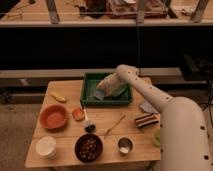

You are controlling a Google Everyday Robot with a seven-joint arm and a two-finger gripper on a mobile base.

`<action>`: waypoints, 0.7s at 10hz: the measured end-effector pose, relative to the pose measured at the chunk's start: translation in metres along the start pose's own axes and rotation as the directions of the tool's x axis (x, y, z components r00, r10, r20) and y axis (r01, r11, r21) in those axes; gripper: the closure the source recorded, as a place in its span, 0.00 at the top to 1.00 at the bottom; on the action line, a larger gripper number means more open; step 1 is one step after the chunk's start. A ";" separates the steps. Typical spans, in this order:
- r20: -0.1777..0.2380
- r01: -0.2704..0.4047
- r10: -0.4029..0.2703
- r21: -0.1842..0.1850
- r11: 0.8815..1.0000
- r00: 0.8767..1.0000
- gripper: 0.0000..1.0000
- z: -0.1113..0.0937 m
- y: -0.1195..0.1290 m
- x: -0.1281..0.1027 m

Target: Wipe tray with sponge

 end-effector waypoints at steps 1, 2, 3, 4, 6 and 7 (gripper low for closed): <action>-0.015 0.000 0.000 -0.009 1.000 1.000 0.15 -0.008 0.009 0.004; -0.043 -0.007 0.006 -0.014 1.000 0.999 0.15 -0.019 0.012 0.012; -0.071 -0.015 0.014 -0.018 1.000 0.997 0.15 -0.026 0.015 0.024; -0.114 -0.023 0.019 -0.031 0.999 0.993 0.15 -0.031 0.014 0.047; -0.166 -0.018 0.008 -0.058 0.998 0.986 0.15 -0.024 0.005 0.075; -0.186 -0.008 -0.005 -0.070 0.997 0.982 0.15 -0.015 -0.003 0.086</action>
